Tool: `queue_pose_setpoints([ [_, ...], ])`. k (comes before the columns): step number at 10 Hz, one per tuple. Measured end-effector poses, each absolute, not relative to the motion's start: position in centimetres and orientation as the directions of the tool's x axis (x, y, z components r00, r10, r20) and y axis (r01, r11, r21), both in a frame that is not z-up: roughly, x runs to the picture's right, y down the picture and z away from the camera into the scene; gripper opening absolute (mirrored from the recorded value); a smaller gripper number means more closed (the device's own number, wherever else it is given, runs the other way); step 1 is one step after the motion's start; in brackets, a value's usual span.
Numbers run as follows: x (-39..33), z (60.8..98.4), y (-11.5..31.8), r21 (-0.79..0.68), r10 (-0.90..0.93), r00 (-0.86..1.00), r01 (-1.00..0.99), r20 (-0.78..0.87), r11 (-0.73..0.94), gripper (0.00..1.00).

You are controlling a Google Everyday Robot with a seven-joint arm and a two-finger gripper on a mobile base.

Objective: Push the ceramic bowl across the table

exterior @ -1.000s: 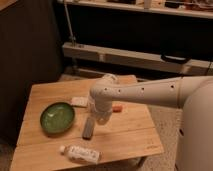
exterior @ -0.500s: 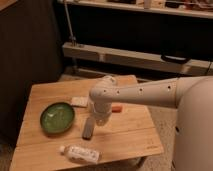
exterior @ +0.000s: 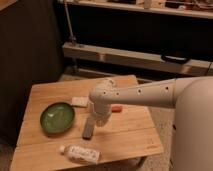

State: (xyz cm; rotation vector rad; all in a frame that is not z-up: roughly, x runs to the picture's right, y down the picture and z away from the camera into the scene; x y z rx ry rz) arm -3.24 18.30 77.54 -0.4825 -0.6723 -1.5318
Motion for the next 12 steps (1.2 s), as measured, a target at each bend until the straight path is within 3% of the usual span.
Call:
queue_pose_setpoints([
  [2,-3.4,77.5,18.3,0.131,-0.746,-0.087,0.991,0.661,0.0,0.21],
  [4,-4.7,77.7,18.4,0.154,-0.748,-0.111,0.988,0.654,-0.011,0.15],
  [6,-6.0,78.1,18.5,0.185,-0.747,-0.136,0.983,0.651,-0.017,0.0],
  [12,-9.1,79.5,18.5,0.228,-0.739,-0.153,0.974,0.656,0.001,0.0],
])
